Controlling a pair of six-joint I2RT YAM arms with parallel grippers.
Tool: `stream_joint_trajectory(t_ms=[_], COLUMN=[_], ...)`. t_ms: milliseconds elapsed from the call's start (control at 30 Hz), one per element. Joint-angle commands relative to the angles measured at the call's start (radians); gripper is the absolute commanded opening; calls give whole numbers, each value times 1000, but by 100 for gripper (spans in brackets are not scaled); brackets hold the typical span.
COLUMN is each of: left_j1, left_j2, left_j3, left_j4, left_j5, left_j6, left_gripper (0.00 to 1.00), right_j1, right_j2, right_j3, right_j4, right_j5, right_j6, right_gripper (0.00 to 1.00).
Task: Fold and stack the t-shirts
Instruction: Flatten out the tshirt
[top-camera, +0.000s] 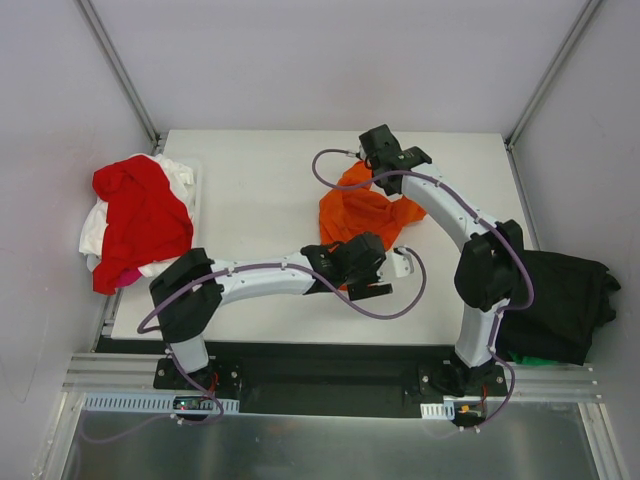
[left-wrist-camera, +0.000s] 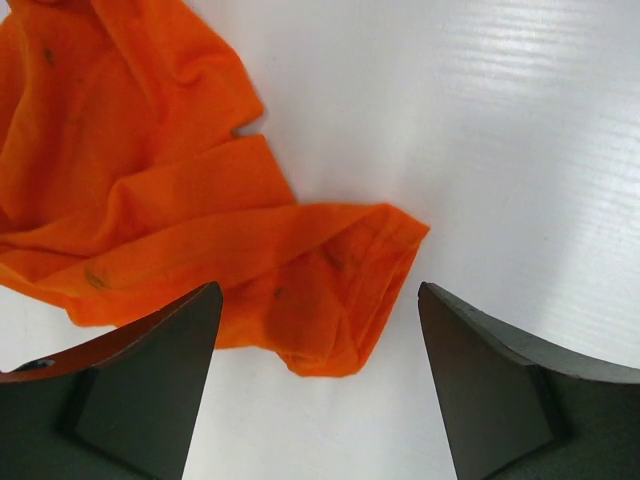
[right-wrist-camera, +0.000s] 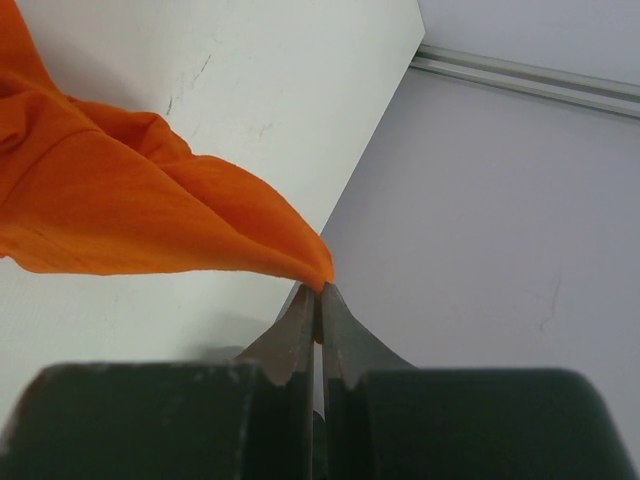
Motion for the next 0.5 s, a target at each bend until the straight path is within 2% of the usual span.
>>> stream_joint_trajectory(t_ms=[0, 467], left_j1=[-23, -72], left_j2=[65, 220], left_j3=[67, 180], left_j4=[4, -22], left_j5=[-7, -117], left_j6=[22, -61], left_gripper=[80, 80], right_j1=[-5, -2], right_j2=[0, -3], right_j3=[-12, -45], right_j4=[-16, -25], right_j5=[-8, -34], right_j6=[34, 63], right_gripper=[1, 1])
